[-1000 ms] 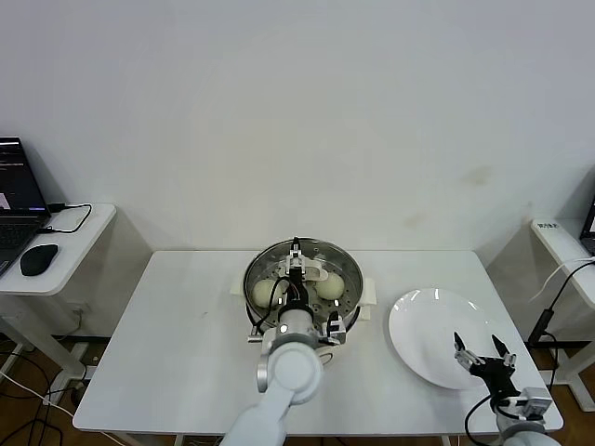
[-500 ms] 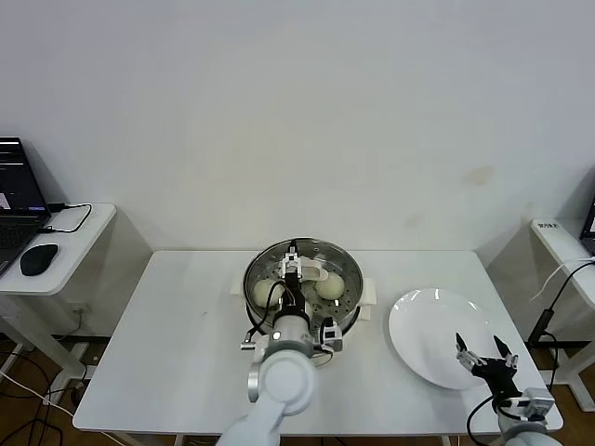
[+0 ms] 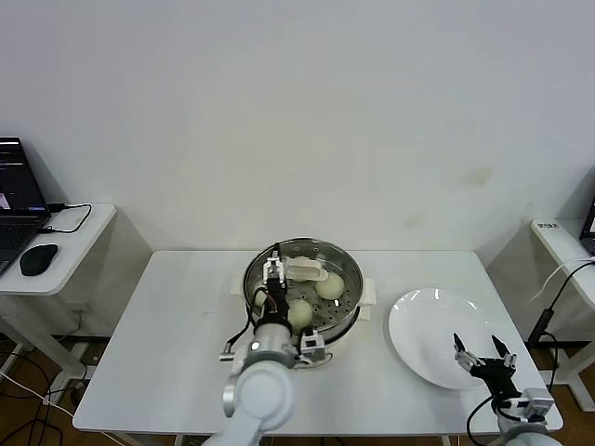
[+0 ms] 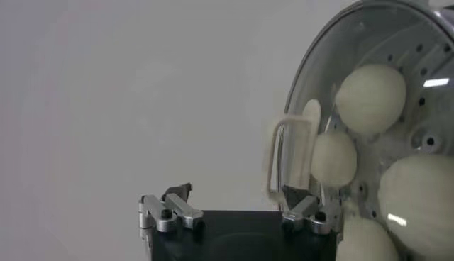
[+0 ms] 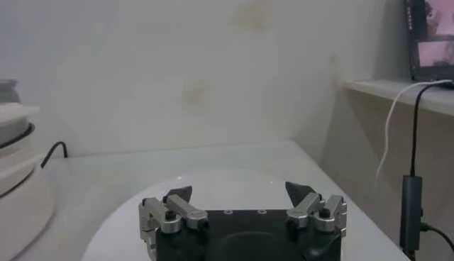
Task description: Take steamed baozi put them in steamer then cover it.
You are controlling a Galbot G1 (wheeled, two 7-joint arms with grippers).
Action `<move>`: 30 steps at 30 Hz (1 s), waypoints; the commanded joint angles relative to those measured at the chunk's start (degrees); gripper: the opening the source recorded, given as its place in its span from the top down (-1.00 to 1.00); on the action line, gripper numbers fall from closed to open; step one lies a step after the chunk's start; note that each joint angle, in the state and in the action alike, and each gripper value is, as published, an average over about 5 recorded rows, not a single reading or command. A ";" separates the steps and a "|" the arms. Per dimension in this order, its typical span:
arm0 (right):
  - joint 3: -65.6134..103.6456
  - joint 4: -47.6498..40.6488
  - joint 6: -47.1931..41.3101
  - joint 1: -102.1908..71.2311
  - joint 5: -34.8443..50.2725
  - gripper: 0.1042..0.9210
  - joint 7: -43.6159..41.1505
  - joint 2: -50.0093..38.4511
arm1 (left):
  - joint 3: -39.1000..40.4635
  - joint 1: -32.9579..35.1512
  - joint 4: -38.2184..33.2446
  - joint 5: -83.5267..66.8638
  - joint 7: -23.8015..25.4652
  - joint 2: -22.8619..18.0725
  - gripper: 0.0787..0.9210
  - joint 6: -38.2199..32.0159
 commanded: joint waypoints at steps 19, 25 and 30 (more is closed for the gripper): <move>-13.38 11.49 3.18 -8.78 -2.18 -0.76 8.04 -6.22 | -40.64 29.22 -0.46 -81.66 -28.83 8.82 -0.77 -31.69; -14.84 13.11 3.19 -11.91 -1.59 -0.76 8.81 -6.28 | -38.79 35.50 -0.24 -86.25 -29.25 6.57 -0.77 -30.99; -14.15 14.97 -3.16 -11.57 2.95 -0.76 8.54 -6.69 | -38.19 37.79 -1.36 -85.39 -29.17 5.59 -0.77 -26.32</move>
